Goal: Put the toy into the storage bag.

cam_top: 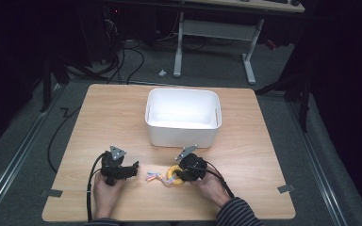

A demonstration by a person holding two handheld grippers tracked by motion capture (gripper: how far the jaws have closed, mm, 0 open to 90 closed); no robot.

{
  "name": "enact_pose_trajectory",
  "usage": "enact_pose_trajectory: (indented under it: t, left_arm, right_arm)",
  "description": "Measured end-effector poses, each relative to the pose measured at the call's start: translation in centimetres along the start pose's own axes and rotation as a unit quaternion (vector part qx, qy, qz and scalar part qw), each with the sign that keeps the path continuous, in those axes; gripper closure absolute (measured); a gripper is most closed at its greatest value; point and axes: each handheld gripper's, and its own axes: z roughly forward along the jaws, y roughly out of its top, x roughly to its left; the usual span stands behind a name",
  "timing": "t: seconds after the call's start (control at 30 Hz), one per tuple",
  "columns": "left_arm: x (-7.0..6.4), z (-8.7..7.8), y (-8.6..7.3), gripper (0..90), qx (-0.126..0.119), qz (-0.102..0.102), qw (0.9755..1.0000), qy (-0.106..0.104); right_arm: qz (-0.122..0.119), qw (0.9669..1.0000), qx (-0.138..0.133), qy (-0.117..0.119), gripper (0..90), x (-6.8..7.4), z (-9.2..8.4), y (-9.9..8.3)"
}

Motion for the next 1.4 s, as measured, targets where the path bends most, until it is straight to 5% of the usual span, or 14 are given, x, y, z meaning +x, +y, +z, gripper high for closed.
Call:
enact_pose_trajectory:
  t: [0.53, 1.4]
  left_arm:
    - [0.0, 0.0, 0.0, 17.0, 0.000, 0.000, 1.0000, 0.000]
    - [0.0, 0.0, 0.0, 17.0, 0.000, 0.000, 1.0000, 0.000]
  right_arm:
    - [-0.001, 0.9999, -0.008, 0.009, 65.4, 0.2, -0.4, -0.2]
    - [0.033, 0.9980, -0.054, -0.004, 67.7, -2.1, -4.5, -1.8]
